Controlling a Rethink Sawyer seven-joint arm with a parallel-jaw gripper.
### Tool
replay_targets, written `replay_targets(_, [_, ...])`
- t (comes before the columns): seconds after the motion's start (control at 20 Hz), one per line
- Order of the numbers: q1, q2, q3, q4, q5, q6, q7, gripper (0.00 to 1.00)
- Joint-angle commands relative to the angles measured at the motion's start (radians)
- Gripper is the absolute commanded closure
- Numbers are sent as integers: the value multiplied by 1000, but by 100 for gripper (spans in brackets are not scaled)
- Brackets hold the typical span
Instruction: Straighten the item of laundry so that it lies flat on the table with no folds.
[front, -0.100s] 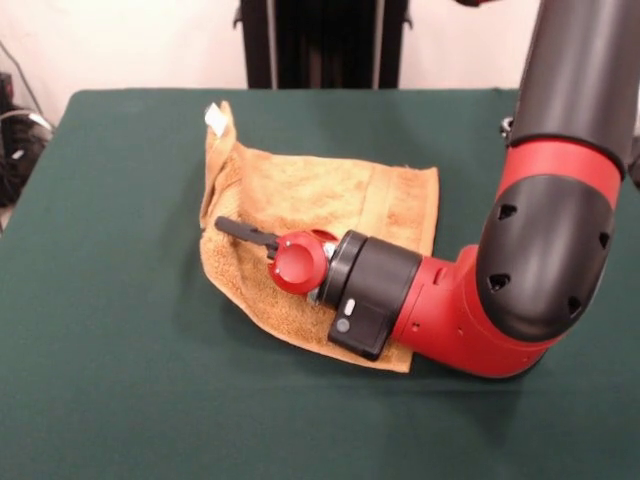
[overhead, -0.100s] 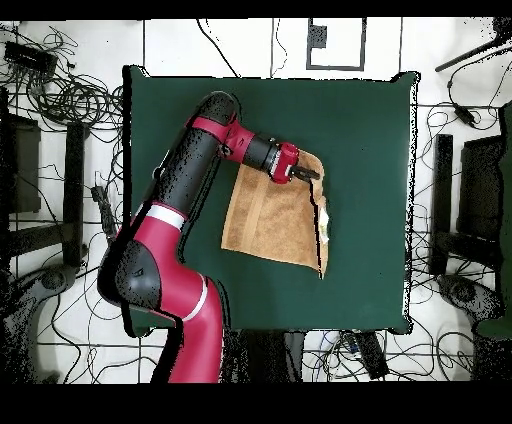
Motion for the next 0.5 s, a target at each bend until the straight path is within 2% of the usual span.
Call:
replay_targets(0.05, [-2, 92, -85, -127, 162, 28, 105, 100])
replay_targets(0.5, [-15, 88, -176, -133, 189, 86, 39, 100])
